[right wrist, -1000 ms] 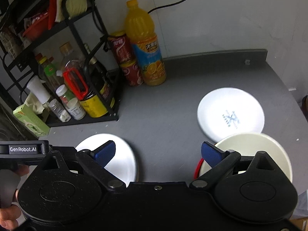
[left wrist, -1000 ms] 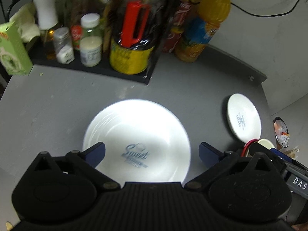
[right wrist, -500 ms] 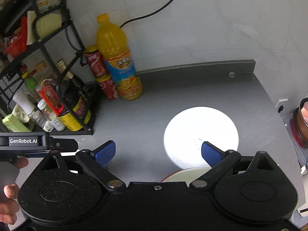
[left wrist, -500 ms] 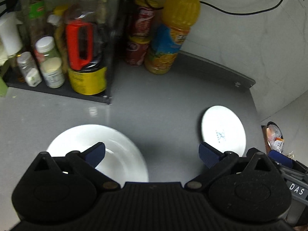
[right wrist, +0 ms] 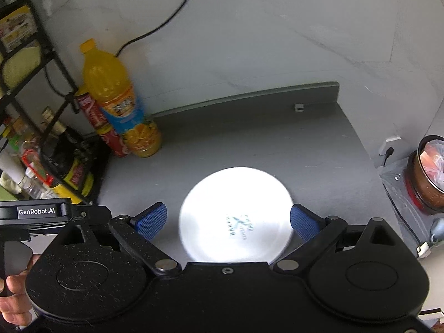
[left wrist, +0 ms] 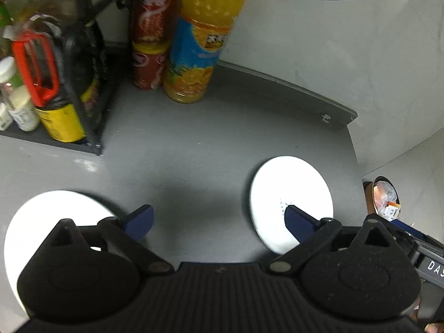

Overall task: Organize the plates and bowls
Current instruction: 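Move both tools to the small white 'BAKERY' plate, then close the right gripper on the 'BAKERY' plate rim while the left gripper grips it too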

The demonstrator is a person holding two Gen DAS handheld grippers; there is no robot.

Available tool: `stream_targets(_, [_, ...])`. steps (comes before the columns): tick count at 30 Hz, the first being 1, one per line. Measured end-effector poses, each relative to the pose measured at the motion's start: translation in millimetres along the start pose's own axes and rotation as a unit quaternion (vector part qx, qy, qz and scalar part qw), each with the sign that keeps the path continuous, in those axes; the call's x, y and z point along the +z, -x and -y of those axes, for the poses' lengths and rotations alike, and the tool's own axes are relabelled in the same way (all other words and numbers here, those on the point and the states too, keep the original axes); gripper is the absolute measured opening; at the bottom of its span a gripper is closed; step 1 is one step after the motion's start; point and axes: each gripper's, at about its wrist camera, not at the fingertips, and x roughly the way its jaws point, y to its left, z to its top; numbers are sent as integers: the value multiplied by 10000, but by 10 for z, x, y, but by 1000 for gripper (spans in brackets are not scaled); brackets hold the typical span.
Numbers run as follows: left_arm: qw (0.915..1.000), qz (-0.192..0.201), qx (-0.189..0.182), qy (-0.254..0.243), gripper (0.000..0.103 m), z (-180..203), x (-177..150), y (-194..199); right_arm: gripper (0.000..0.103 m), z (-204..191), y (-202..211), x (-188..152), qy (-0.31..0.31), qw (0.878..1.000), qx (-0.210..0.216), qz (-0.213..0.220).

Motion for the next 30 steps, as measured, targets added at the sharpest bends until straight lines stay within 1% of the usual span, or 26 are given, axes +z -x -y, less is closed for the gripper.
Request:
stream_targets(5, [9999, -57, 10, 118, 100, 121, 18, -206, 96, 238, -137, 66, -27, 10000, 3, -77])
stream_targets(11, [9997, 9, 94, 238, 100, 222, 50, -377, 96, 535, -307, 136, -102, 9998, -41, -163])
stream_targets(14, [9997, 69, 112, 211, 100, 265, 57, -448, 95, 646, -408, 133, -176, 9995, 67, -269])
stream_targets(17, [9996, 11, 150, 233, 100, 271, 74, -543, 91, 742, -526, 103, -327, 9985, 158, -410])
stream_targets(19, [9998, -27, 80, 199, 99, 273, 77, -606, 88, 787, -591, 89, -412, 9977, 182, -506])
stream_targets(22, [9998, -122, 59, 168, 90, 288, 90, -698, 77, 844, -707, 47, -471, 9964, 228, -672])
stream_targets(23, [9997, -147, 42, 173, 89, 293, 94, -725, 73, 860, -740, 30, -490, 9958, 259, -723])
stream_targets(24, [9996, -186, 32, 190, 85, 296, 98, -756, 71, 872, -783, 13, -508, 9952, 287, -781])
stream_targets(25, [9995, -243, 9, 218, 81, 293, 102, -798, 66, 882, -818, 5, -518, 9947, 306, -830])
stream_targets(26, [9993, -297, -3, 245, 79, 295, 105, -837, 61, 896, -854, -6, -536, 9941, 327, -881])
stream_targets(28, [9985, -450, -28, 326, 69, 292, 117, -929, 57, 936, -936, -21, -606, 9929, 297, -976])
stream_targets(30, [9970, -625, -104, 449, 63, 277, 130, -1026, 52, 981, -1012, -30, -681, 9916, 276, -1061])
